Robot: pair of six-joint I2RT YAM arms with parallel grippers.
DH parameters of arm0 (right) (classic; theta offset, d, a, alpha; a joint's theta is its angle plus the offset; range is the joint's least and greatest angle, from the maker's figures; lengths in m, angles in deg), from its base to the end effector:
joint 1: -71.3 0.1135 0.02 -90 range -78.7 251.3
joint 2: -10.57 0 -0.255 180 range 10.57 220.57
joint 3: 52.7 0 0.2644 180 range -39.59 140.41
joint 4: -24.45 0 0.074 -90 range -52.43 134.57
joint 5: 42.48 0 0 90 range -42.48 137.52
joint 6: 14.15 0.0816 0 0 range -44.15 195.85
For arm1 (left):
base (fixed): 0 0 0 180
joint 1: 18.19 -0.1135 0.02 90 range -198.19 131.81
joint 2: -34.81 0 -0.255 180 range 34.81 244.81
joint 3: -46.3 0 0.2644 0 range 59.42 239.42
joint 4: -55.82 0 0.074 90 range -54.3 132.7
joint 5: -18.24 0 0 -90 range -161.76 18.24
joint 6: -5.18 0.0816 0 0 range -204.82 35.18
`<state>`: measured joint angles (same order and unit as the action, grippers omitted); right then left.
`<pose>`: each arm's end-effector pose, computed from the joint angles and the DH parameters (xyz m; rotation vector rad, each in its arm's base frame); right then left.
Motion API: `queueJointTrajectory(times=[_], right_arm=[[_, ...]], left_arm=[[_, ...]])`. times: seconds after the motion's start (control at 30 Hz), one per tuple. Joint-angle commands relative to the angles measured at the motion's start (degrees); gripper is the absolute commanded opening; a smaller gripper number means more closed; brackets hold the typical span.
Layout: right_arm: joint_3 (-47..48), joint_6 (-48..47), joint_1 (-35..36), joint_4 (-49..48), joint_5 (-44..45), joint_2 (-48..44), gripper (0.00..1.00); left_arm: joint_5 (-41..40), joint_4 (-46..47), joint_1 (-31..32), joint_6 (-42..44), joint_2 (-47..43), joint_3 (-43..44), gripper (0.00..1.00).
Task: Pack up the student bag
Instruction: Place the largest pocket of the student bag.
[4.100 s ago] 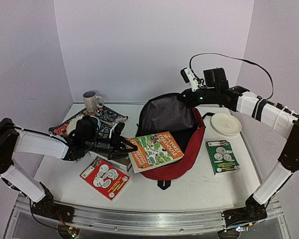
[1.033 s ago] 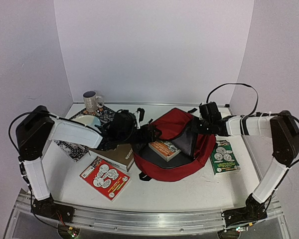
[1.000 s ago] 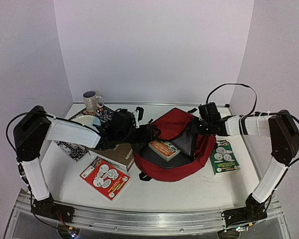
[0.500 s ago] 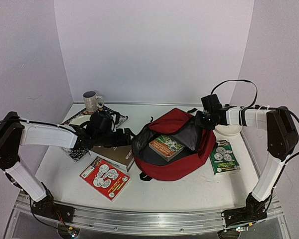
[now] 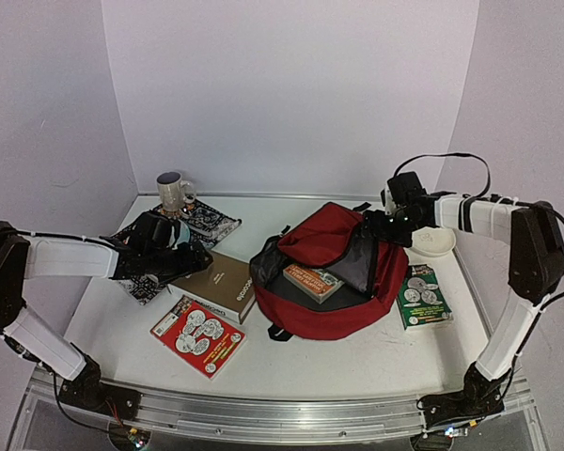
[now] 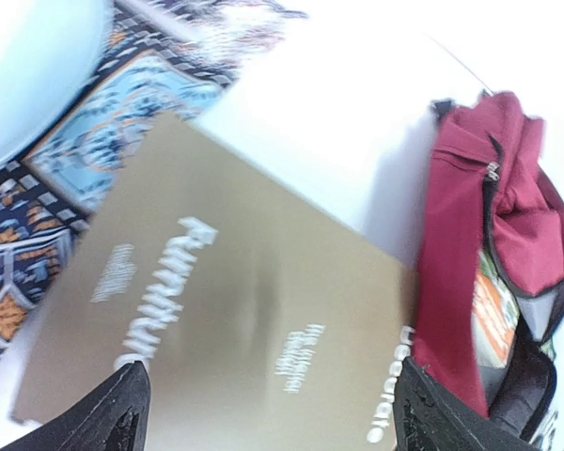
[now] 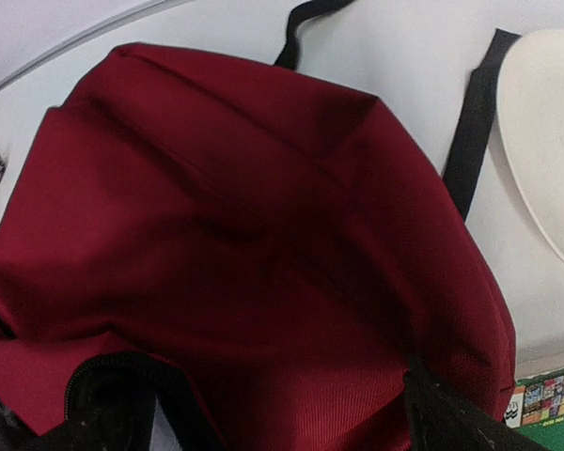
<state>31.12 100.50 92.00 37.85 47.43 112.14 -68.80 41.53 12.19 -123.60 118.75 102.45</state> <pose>0.4266 0.1613 0.2022 0.0732 2.1494 0.4692 0.2932 -0.1768 0.1396 -0.1483 2.3956 -0.6564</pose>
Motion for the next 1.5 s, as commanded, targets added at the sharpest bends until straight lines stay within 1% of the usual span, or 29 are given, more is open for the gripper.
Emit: queueJointTrajectory(times=[0.0,0.17,0.37,0.53,0.63,0.7,0.77,0.87,0.93,1.0,1.1,1.23,1.33,1.47], right_arm=[[-1.1,-4.3,2.1,4.4,-4.2,-8.9,0.98],[-1.8,-5.7,5.4,5.8,-2.8,-13.4,0.98],[-1.5,-7.2,11.2,6.0,0.0,-15.9,0.98],[-1.1,-7.8,15.0,5.8,6.7,-18.3,0.98],[-1.3,-6.8,15.3,6.1,11.9,-19.7,0.98],[-1.6,-6.3,15.1,6.9,17.3,-20.8,0.98],[-0.9,-5.7,13.6,8.4,19.0,-20.3,0.98],[2.2,-6.2,11.6,10.9,18.6,-16.3,0.98],[3.5,-8.7,12.1,11.8,14.9,-15.1,0.97],[3.7,-11.9,14.3,10.0,9.8,-14.6,0.97],[5.0,-16.7,17.8,9.3,5.1,-11.9,0.97],[5.0,-23.1,23.1,9.7,3.7,-9.2,0.98],[3.9,-27.1,26.4,10.3,2.2,-8.6,0.98],[3.1,-29.5,29.4,13.2,1.1,-8.3,0.95]], left_arm=[[0.9,-2.2,-2.6,-0.9,-2.7,-1.4,0.92],[0.9,-4.9,-3.6,-1.2,-3.2,-2.1,0.92],[1.0,-8.8,-3.6,-1.2,-6.1,-4.3,0.92],[0.1,-14.8,-3.6,-1.2,-10.4,-6.1,0.90],[0.2,-16.4,-3.6,-1.7,-12.4,-7.6,0.90],[0.0,-16.4,-3.6,-1.9,-12.8,-7.9,0.90],[0.5,-16.3,-3.6,-1.5,-11.6,-6.5,0.90],[1.7,-15.6,-3.6,-0.1,-9.0,-3.2,0.91],[1.4,-15.4,-3.6,1.1,-7.5,-1.5,0.91],[0.8,-15.2,-3.6,1.8,-6.1,-0.1,0.91],[2.2,-13.8,-3.7,2.0,-3.9,1.1,0.91],[3.9,-12.5,-3.6,2.2,-1.6,2.3,0.91],[3.6,-12.2,-3.6,2.6,-1.8,2.3,0.91],[2.9,-12.3,-3.6,3.0,-2.5,2.3,0.91]])
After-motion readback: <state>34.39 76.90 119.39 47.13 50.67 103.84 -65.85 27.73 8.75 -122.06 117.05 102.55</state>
